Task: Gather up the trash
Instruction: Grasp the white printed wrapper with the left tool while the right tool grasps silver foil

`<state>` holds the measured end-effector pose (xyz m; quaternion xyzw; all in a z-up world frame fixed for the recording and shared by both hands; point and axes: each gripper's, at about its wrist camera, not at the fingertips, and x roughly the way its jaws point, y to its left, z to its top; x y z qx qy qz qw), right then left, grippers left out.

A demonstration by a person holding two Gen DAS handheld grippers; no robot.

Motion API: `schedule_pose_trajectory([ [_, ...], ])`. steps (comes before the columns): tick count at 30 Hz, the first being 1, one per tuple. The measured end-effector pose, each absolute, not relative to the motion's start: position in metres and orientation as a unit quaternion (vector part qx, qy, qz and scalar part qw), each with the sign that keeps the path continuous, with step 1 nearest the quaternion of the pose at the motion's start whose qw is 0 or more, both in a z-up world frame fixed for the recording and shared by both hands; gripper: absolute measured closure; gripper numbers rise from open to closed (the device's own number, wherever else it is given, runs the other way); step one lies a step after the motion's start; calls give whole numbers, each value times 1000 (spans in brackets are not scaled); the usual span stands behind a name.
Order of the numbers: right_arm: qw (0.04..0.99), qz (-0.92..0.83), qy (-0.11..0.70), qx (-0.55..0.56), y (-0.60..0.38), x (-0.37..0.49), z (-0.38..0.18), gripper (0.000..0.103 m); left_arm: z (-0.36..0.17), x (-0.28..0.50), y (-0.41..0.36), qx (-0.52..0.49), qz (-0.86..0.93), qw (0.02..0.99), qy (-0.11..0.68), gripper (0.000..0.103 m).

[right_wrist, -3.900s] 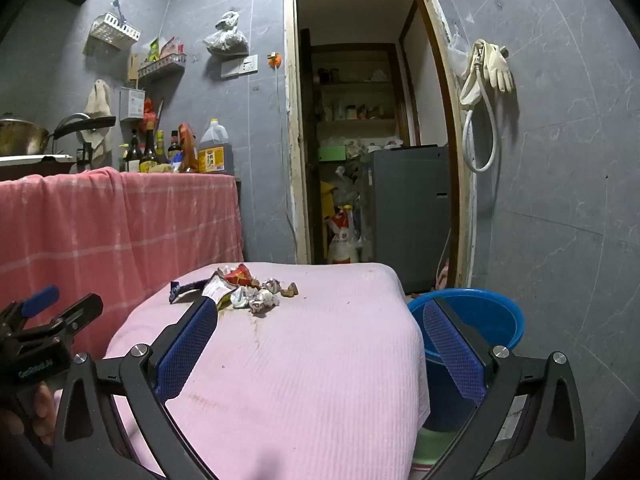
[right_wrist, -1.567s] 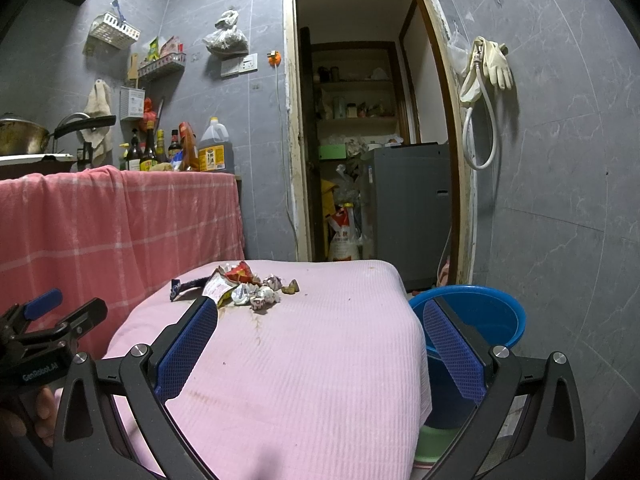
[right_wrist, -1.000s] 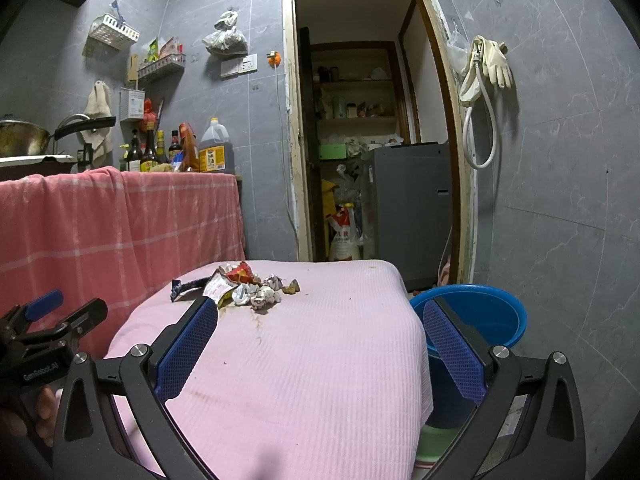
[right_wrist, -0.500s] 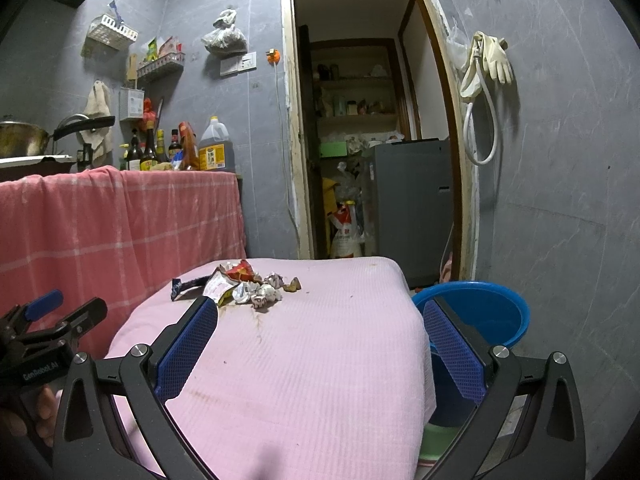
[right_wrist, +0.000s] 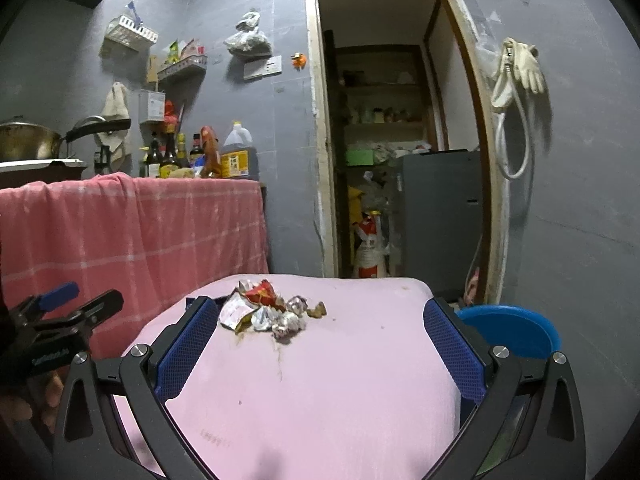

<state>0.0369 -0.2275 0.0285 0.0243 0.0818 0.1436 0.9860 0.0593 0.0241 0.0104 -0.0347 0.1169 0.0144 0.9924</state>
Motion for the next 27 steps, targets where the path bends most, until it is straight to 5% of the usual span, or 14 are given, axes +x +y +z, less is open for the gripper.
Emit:
schedule_pose_trajectory([
  [21,972,198,128,-13,-206,147,29,1,7,160,25,-43,-55,971,227,3],
  [27,957,225,182,-19,-200,172,8,21,-1,182,19,-39,-67,959,273,23],
])
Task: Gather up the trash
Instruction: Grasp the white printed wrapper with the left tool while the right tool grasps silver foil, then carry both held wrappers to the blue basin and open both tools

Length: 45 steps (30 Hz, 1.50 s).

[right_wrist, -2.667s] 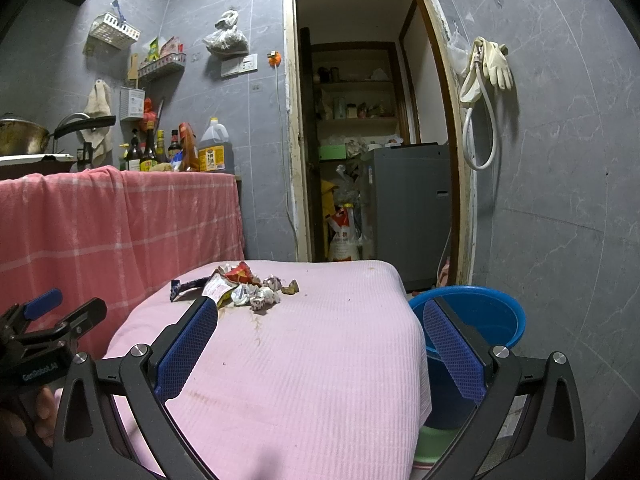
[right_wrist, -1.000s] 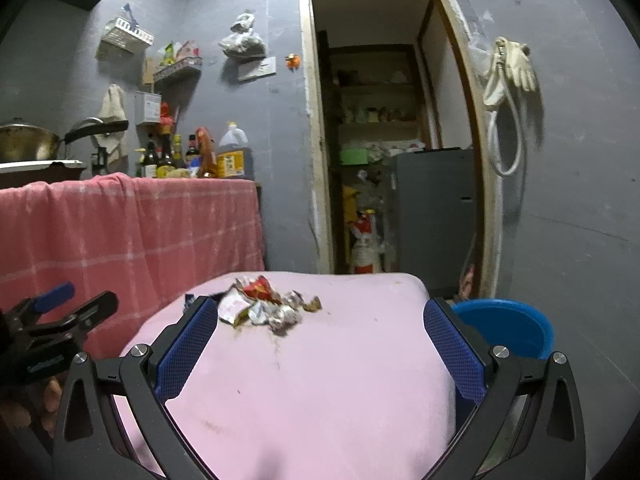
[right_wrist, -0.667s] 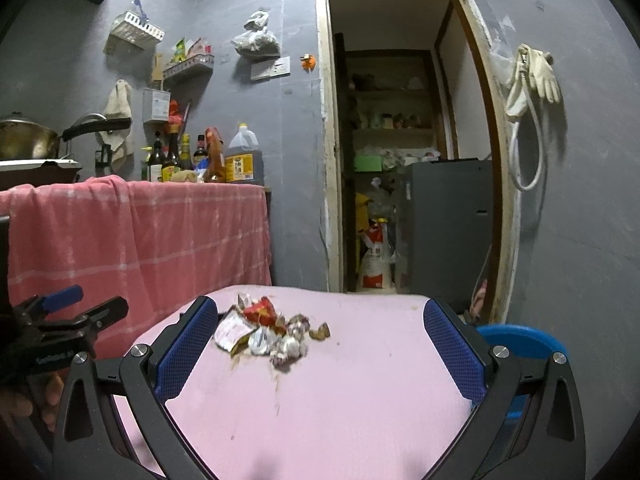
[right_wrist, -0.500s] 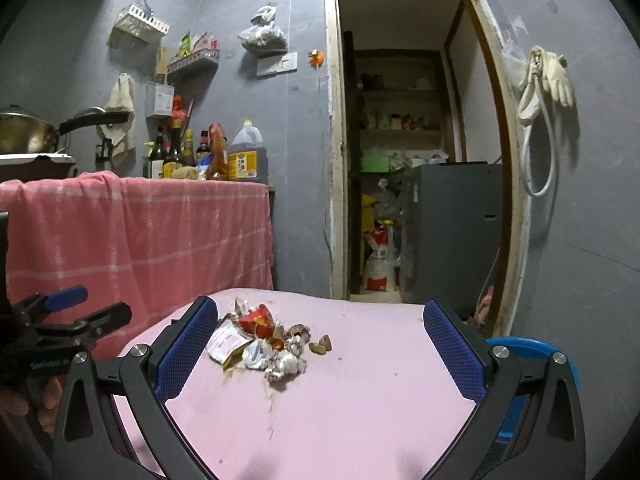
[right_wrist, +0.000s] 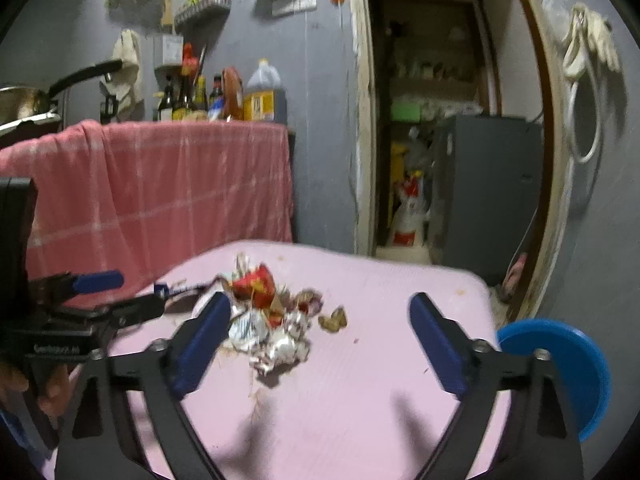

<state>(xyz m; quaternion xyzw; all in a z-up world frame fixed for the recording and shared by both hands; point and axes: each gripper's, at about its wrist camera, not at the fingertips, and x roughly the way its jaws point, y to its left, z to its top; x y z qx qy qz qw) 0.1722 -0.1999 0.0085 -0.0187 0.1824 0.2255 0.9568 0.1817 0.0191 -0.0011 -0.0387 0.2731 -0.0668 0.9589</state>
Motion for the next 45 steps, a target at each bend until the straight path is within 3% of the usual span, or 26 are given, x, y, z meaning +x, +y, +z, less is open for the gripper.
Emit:
schedule_pose_trajectory([
  [4,944,246,221,-6,-199,186,-2,42,-4,195,14,-39,-81,950,299,40],
  [7,934,254,253,-5,-196,197,-7,51,-6,205,16,-42,-79,947,309,42],
  [11,922,267,281,2,-193,210,-14,52,-8,217,18,-47,-72,944,319,43],
  [16,905,280,321,9,-187,225,-27,52,-13,228,24,-68,-78,936,336,54],
  [26,888,301,346,-11,-174,230,-37,59,-20,243,32,-112,-93,917,372,56],
  [30,876,315,364,-6,-170,236,-42,66,-17,242,30,-113,-112,914,374,73],
  [38,878,318,358,17,-178,233,-41,70,-18,240,27,-121,-107,916,368,76],
  [45,916,277,283,65,-211,209,-22,70,-7,215,23,-117,-99,930,334,77],
])
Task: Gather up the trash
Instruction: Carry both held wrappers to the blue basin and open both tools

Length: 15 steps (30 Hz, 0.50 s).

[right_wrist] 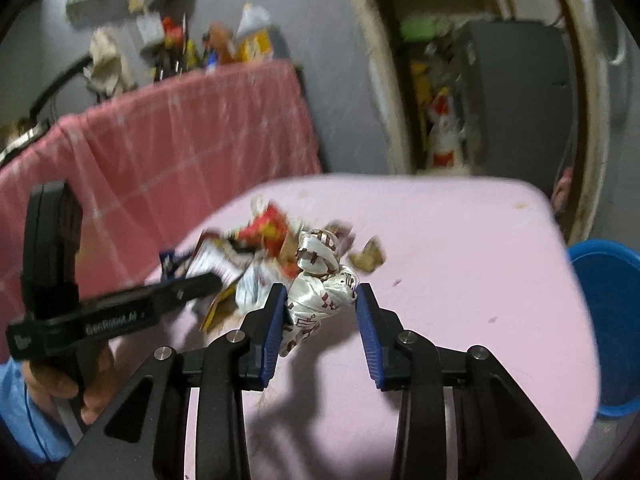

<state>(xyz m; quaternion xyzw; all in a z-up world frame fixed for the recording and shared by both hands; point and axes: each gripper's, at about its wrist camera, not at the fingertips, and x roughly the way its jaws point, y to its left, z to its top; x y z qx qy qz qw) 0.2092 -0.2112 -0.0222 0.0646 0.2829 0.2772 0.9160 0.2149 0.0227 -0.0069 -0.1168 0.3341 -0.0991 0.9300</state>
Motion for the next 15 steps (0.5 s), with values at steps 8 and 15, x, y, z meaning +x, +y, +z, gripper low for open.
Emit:
schedule_pose_trajectory([
  [8,954,230,172,87,-240,183,7,70,30,185,-7,-105,-117,960,232,77],
  [15,980,173,73,67,-281,183,58,70,61,194,-59,-113,-149,969,160,77],
])
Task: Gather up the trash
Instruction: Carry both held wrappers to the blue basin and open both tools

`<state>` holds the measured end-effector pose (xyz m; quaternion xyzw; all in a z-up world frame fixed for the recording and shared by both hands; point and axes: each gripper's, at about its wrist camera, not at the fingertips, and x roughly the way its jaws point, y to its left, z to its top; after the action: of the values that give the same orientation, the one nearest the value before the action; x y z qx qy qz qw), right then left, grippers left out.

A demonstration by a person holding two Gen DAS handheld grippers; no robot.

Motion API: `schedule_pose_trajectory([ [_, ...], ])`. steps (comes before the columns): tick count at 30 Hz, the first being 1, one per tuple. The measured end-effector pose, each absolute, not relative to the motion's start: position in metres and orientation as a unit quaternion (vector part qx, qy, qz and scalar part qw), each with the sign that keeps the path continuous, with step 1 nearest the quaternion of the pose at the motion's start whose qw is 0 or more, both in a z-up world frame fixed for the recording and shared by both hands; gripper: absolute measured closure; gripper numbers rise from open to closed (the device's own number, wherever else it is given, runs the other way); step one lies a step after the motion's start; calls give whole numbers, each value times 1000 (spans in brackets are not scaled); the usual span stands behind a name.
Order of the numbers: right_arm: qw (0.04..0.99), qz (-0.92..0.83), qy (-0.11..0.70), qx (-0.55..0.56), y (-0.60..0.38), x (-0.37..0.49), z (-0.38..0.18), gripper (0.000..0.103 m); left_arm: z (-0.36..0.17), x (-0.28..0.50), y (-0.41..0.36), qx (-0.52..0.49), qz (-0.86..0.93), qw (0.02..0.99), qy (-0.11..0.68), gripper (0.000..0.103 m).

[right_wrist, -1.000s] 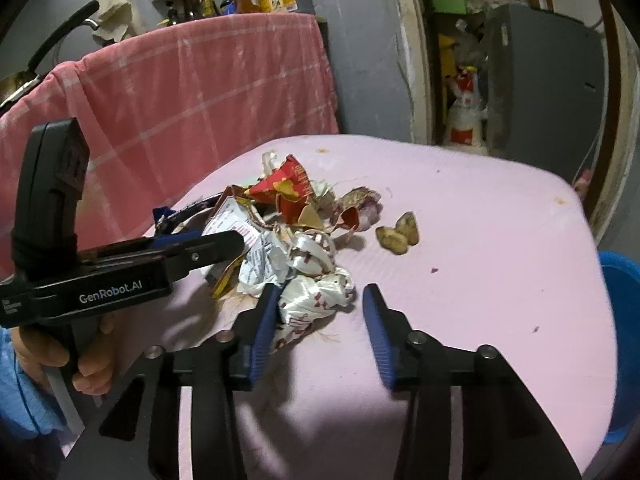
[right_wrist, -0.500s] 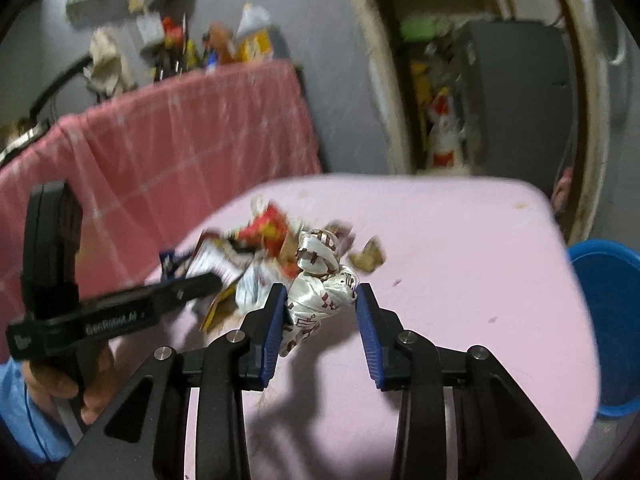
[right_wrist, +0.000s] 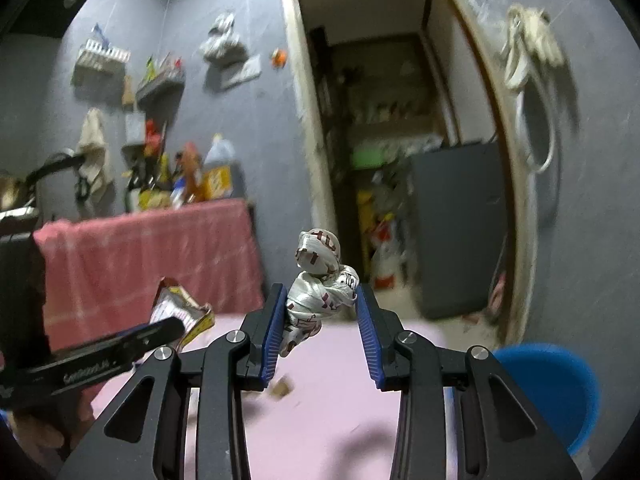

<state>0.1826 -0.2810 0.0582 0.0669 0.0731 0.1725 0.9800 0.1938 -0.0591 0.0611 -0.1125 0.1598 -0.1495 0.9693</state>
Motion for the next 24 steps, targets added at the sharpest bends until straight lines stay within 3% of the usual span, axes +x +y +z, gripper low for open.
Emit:
schedule_pose_trajectory([
  [7,991,91,44,82,-345,199,66,70,80,223,-131,-106,-198,964,143,77],
  [24,968,-14,191,159,-456,237,-25,69,11,321,-269,-78,-282,897,333,76],
])
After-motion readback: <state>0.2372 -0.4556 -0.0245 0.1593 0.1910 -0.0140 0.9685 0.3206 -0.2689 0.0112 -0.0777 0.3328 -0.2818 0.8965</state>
